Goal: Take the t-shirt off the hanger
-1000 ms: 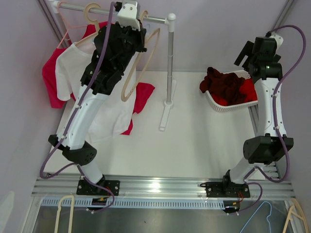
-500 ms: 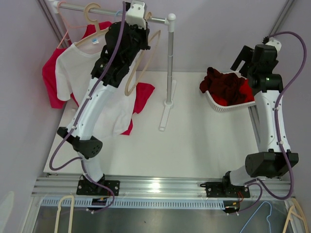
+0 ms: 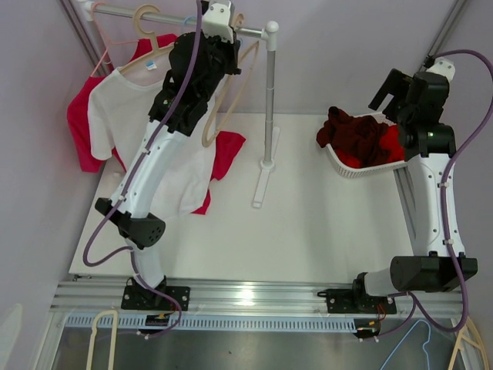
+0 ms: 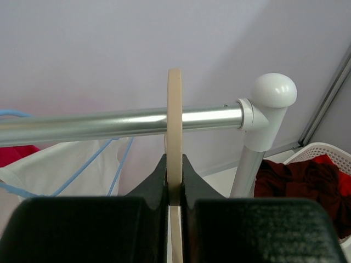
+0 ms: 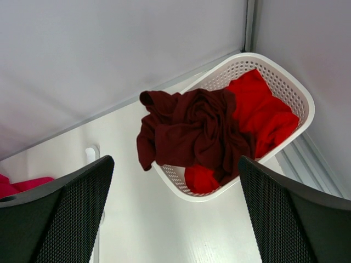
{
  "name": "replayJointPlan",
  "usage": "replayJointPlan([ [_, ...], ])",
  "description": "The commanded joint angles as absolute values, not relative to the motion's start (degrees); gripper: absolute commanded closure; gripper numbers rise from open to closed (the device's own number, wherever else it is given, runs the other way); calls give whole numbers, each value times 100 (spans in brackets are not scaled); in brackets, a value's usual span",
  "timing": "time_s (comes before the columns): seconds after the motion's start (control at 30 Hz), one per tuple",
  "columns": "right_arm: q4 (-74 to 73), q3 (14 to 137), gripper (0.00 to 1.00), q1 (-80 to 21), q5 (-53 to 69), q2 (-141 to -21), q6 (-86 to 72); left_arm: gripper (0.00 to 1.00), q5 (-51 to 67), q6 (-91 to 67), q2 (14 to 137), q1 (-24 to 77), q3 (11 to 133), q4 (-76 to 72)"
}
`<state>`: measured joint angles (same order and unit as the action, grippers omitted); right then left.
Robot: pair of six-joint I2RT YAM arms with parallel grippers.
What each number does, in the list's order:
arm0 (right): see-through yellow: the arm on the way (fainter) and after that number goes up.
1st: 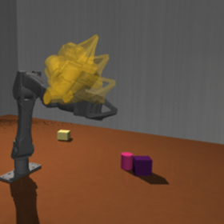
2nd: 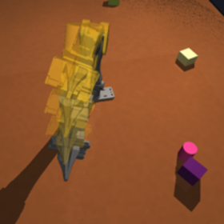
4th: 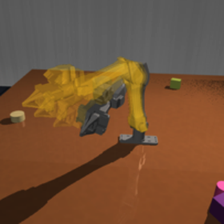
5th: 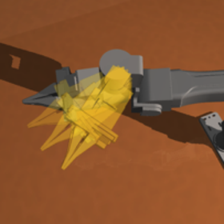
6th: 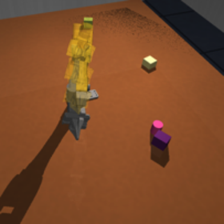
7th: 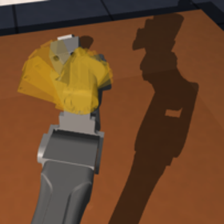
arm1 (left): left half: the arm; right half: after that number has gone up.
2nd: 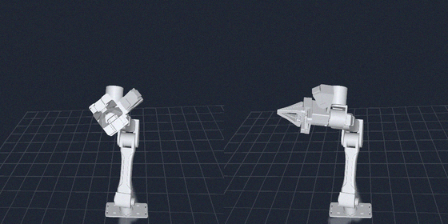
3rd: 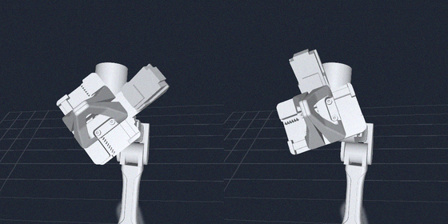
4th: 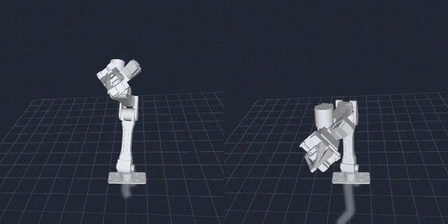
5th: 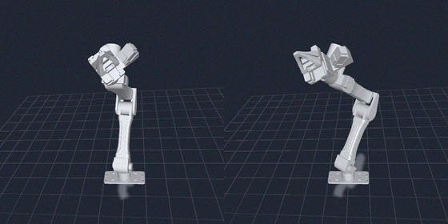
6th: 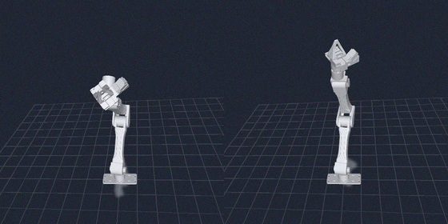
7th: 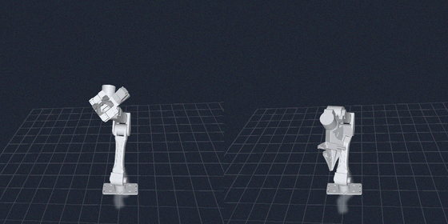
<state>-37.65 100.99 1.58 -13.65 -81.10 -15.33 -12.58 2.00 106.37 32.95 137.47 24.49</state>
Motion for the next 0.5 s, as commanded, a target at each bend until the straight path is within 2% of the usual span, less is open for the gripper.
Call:
replayJointPlan([
  [0.0,-3577,10064,1,141,-1231,-8024,-1433,99,-1072,185,10740,3191,14027,2013],
  [0.47,-3533,9967,0,123,-1116,-7893,-1450,99,-651,53,11065,3085,14010,1810],
])
